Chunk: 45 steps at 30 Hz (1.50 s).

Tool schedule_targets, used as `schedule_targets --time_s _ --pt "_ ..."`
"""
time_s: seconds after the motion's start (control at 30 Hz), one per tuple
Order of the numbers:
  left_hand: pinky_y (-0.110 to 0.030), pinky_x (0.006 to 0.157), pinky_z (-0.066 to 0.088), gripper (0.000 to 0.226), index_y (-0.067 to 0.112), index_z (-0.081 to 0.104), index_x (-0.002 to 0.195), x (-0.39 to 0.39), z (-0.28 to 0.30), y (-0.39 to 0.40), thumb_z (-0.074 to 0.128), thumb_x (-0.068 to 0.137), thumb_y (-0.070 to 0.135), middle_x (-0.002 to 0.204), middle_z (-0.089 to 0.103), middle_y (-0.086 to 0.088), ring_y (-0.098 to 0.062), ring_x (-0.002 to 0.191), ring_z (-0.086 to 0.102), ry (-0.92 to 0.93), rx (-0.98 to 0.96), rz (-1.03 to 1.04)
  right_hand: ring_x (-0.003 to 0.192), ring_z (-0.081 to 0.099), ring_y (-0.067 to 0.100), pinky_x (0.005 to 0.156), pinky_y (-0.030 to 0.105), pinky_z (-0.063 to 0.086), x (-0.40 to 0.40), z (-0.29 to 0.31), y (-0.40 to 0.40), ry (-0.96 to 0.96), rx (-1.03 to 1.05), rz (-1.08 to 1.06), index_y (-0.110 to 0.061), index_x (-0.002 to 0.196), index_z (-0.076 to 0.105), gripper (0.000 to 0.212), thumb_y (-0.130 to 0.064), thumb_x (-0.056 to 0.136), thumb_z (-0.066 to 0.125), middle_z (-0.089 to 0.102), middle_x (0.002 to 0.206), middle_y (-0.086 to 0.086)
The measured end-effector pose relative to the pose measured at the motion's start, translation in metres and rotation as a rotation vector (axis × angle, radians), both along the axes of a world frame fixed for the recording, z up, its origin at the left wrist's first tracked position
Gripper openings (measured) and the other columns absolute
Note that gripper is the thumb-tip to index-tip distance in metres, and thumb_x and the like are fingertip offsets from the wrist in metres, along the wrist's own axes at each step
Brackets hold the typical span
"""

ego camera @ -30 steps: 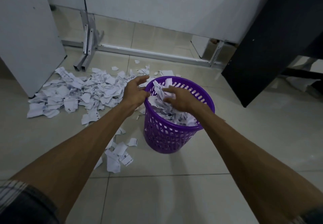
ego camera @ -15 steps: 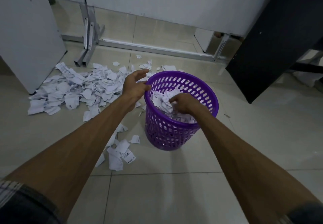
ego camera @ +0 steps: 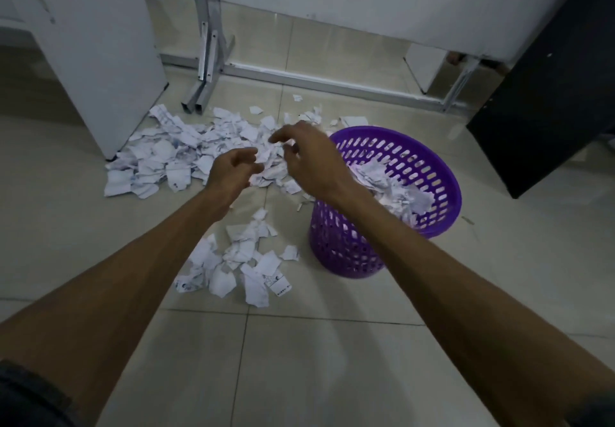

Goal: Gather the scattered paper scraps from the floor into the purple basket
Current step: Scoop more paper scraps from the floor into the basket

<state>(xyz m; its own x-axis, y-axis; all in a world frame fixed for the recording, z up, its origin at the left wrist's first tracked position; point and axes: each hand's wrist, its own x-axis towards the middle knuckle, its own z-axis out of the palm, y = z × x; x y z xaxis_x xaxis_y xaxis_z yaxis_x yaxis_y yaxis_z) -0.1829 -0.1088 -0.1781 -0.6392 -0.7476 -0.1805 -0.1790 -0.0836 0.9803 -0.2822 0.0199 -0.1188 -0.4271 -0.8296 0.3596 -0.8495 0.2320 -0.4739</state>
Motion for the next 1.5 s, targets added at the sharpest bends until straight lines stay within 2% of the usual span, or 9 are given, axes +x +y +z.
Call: schedule_targets --time_s 0.1,0.23,0.3,0.43,0.7,0.93,1.13,1.3,1.5 --pt "-0.035 0.089 0.052 0.034 0.018 0.064 0.122 0.024 -0.030 -0.006 0.065 0.089 0.014 0.113 0.069 0.000 -0.017 0.103 0.064 -0.113 0.007 0.020 0.117 0.055 0.023 0.097 0.037 0.047 0.023 -0.048 -0.005 -0.088 0.221 0.124 -0.019 0.132 0.056 0.036 -0.021 0.096 0.057 0.051 0.135 0.010" --pt "-0.028 0.092 0.044 0.048 0.020 0.058 0.132 0.060 -0.075 -0.006 0.070 0.086 0.021 0.130 0.061 -0.002 -0.019 0.115 0.058 -0.286 -0.041 -0.041 0.150 0.006 0.036 0.120 0.046 0.014 0.052 -0.137 0.014 -0.170 0.641 0.008 -0.018 0.157 0.015 0.081 -0.051 0.094 0.055 -0.004 0.162 0.020" --pt "-0.029 0.100 0.038 0.061 0.020 0.048 0.141 0.078 -0.097 -0.001 0.071 0.085 0.032 0.145 0.048 -0.006 -0.024 0.128 0.048 -0.393 -0.093 -0.078 0.149 -0.017 0.036 0.121 0.052 -0.003 0.067 -0.176 0.033 -0.171 0.687 -0.076 -0.015 0.157 -0.008 0.110 -0.071 0.084 0.053 -0.024 0.159 0.022" --pt "-0.031 0.111 0.026 0.074 0.019 0.030 0.151 0.100 -0.133 0.007 0.064 0.090 0.041 0.159 0.025 -0.007 -0.025 0.142 0.031 -0.532 -0.130 -0.073 0.147 -0.026 0.032 0.122 0.049 -0.004 0.084 -0.224 0.062 -0.176 0.588 -0.119 -0.016 0.153 -0.022 0.148 -0.090 0.054 0.061 -0.030 0.157 0.019" --pt "-0.030 0.119 0.018 0.056 0.013 0.031 0.150 0.089 -0.150 0.024 0.051 0.099 0.014 0.160 0.023 -0.007 -0.018 0.147 0.020 -0.357 -0.151 -0.029 0.149 -0.020 0.030 0.123 0.046 0.000 0.082 -0.239 0.014 -0.161 0.456 -0.089 -0.012 0.154 -0.015 0.150 -0.091 0.052 0.061 -0.021 0.161 0.017" --pt "-0.036 0.109 0.040 0.058 0.006 0.041 0.145 0.086 -0.151 0.012 0.056 0.089 -0.004 0.143 0.050 -0.013 -0.026 0.130 0.050 -0.305 -0.295 -0.034 0.149 -0.021 0.027 0.121 0.047 0.001 0.080 -0.242 -0.030 -0.220 0.357 0.045 -0.022 0.154 -0.009 0.126 -0.073 0.069 0.068 -0.018 0.162 0.015" --pt "0.003 0.086 0.037 0.068 0.006 0.046 0.142 0.086 -0.159 -0.001 0.073 0.080 0.001 0.138 0.055 -0.007 -0.016 0.124 0.053 -0.289 -0.248 0.030 0.152 -0.006 0.025 0.122 0.044 -0.005 0.079 -0.249 -0.036 -0.132 0.357 0.064 -0.014 0.155 0.022 0.102 -0.063 0.078 0.068 0.005 0.165 0.008" --pt "-0.041 0.099 0.050 0.070 0.012 0.048 0.140 0.083 -0.158 -0.011 0.075 0.076 0.003 0.125 0.065 -0.007 -0.021 0.114 0.061 -0.259 -0.089 0.125 0.144 0.030 0.033 0.118 0.054 0.016 0.088 -0.243 -0.039 -0.143 0.136 0.013 -0.010 0.135 0.056 0.085 -0.058 0.069 0.080 0.044 0.146 0.015" --pt "-0.007 0.076 0.048 0.066 0.013 0.055 0.134 0.093 -0.160 -0.023 0.078 0.073 0.002 0.120 0.065 -0.006 -0.015 0.105 0.062 -0.288 -0.099 0.163 0.149 -0.019 0.035 0.122 0.047 -0.006 0.065 -0.243 -0.063 -0.175 0.395 0.139 -0.025 0.157 0.008 0.121 -0.070 0.066 0.075 -0.012 0.163 0.016"
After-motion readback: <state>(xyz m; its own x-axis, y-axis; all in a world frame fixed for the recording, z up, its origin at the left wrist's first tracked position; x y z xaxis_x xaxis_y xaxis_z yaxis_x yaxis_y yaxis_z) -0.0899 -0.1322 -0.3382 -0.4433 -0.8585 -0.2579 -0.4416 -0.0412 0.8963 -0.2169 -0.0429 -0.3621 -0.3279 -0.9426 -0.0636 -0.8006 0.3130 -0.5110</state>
